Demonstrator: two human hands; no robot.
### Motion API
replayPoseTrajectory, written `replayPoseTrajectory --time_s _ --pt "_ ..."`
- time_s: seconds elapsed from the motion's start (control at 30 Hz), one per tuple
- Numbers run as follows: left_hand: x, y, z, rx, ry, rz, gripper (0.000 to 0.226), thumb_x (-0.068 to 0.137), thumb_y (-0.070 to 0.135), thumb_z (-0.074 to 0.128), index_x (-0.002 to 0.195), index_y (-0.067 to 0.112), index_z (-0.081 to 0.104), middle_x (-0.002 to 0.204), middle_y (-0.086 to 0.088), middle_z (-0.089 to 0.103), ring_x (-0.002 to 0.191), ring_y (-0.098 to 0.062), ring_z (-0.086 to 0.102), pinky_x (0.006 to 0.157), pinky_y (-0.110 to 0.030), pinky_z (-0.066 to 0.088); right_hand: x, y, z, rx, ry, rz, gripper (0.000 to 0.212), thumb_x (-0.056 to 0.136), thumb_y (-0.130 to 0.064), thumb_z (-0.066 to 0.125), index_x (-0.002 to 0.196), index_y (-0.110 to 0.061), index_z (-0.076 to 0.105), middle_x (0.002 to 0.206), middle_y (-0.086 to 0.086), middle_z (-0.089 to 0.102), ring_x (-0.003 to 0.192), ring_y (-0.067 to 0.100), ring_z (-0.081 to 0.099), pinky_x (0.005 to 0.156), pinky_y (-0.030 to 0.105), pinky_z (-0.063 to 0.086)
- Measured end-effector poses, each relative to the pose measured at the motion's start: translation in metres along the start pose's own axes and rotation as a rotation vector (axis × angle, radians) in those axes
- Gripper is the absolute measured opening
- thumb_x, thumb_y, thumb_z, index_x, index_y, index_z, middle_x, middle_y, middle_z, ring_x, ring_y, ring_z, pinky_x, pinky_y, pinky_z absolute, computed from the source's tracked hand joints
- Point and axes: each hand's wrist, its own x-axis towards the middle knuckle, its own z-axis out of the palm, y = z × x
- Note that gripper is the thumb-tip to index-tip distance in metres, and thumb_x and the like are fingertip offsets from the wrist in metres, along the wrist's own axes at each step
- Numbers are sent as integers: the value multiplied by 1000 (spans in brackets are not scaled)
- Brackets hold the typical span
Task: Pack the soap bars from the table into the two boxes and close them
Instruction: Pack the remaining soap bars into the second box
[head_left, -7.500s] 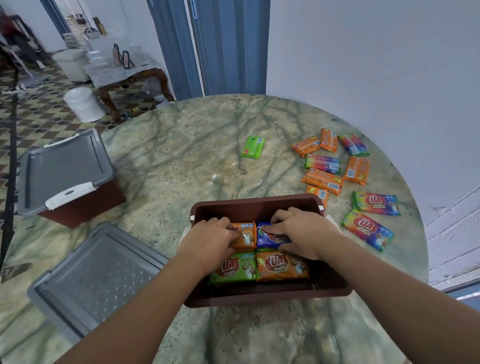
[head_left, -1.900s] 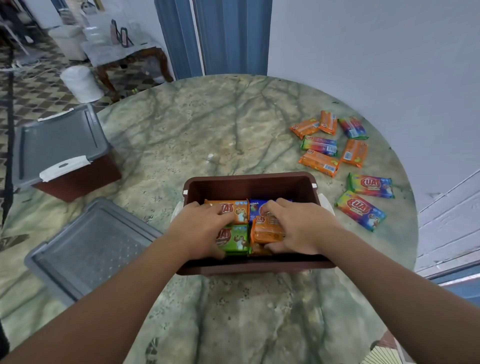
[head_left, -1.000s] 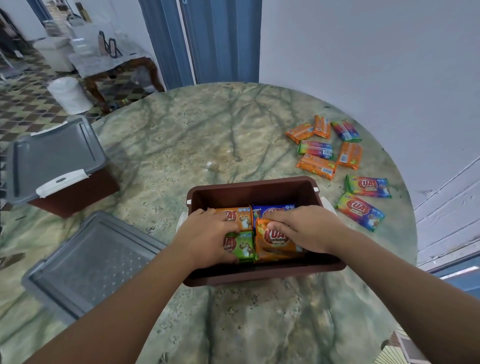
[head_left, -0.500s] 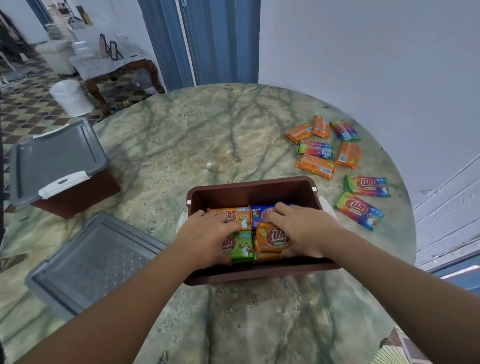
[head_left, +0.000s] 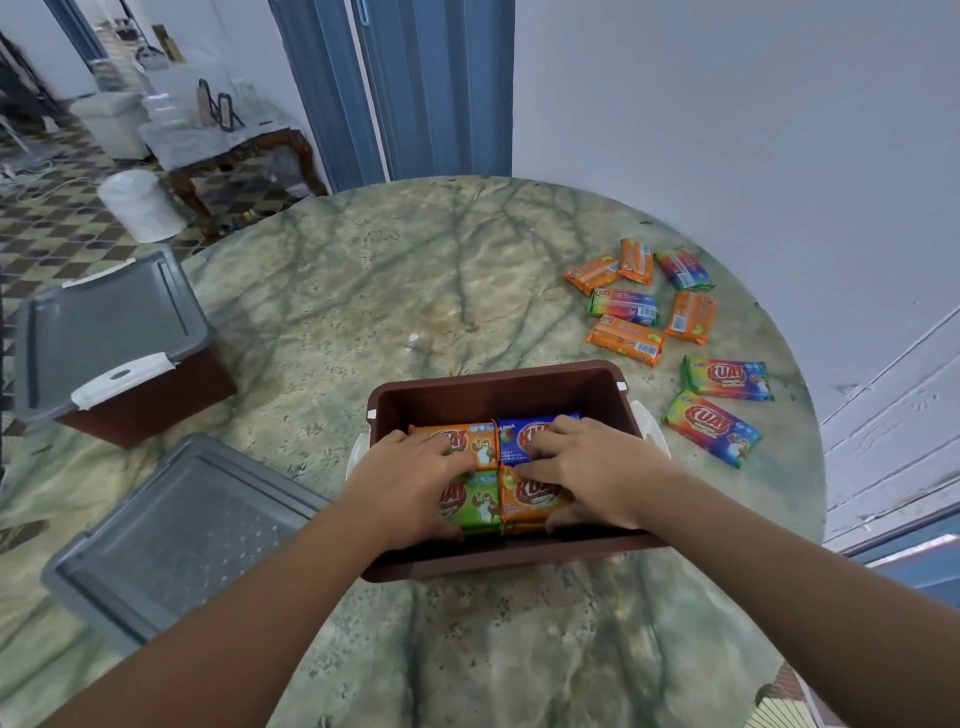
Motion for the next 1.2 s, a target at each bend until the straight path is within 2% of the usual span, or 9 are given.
replayPoseTrajectory --time_s 0.17,0.3,0.4,0.57,0.67,0.9,1.0,1.1,1.2 --pt "-3 4 -3 -73 95 -44 77 75 94 39 128 40 54 118 13 54 109 -12 47 97 -34 38 0 -1 -2 47 19 86 72 92 -78 44 150 -37 48 138 -4 47 120 21 43 105 40 40" --pt "-13 8 -3 -226 420 -209 78 85 89 31 130 28 50 119 2 35 112 -17 33 101 -36 33 -6 2 -4 206 376 319 64 93 -71 45 138 -28 61 116 -3 52 105 17 47 92 41 49" --pt "-12 8 -2 -290 472 -503 83 88 84 35 140 19 36 136 -7 28 127 -29 27 111 -48 28 -9 2 -4 190 549 649 59 92 -55 61 140 -20 53 120 6 48 108 24 46 93 42 48" --pt "-1 -4 -2 -616 240 -742 108 85 73 58 159 15 4 149 -21 29 135 -38 40 103 -50 44 -5 10 -10 548 293 1024 65 98 -44 61 147 -14 30 138 17 47 112 33 54 80 39 51" --pt "2 -9 2 -619 235 -735 97 92 57 62 159 14 6 144 -22 40 123 -38 54 92 -49 51 -3 19 -8 699 266 1029 37 104 -29 53 135 -17 35 121 10 63 87 21 57 51 27 36" --pt "5 -8 2 -439 211 -745 99 89 62 62 155 7 14 146 -21 33 134 -40 35 106 -51 40 -4 21 -3 690 304 1011 33 105 -27 51 134 -18 37 116 7 64 85 20 57 50 26 33" --pt "11 0 -10 -292 344 -659 90 88 64 61 151 11 24 146 -20 27 134 -40 27 114 -52 27 -4 25 1 830 372 972 30 105 -37 49 129 -20 43 119 6 62 95 22 60 59 30 42" --pt "33 19 -35 -335 483 -497 71 91 56 62 143 14 38 136 -17 35 123 -35 33 107 -46 30 -11 32 -4 972 494 955 36 107 -41 41 129 -16 56 126 10 61 117 28 56 93 42 45" --pt "72 52 -65 -338 462 -235 48 97 51 56 135 22 50 126 -7 49 119 -28 39 103 -39 34 -37 49 -1 1014 596 1012 35 108 -41 41 126 -20 61 118 4 64 111 23 58 92 37 42"
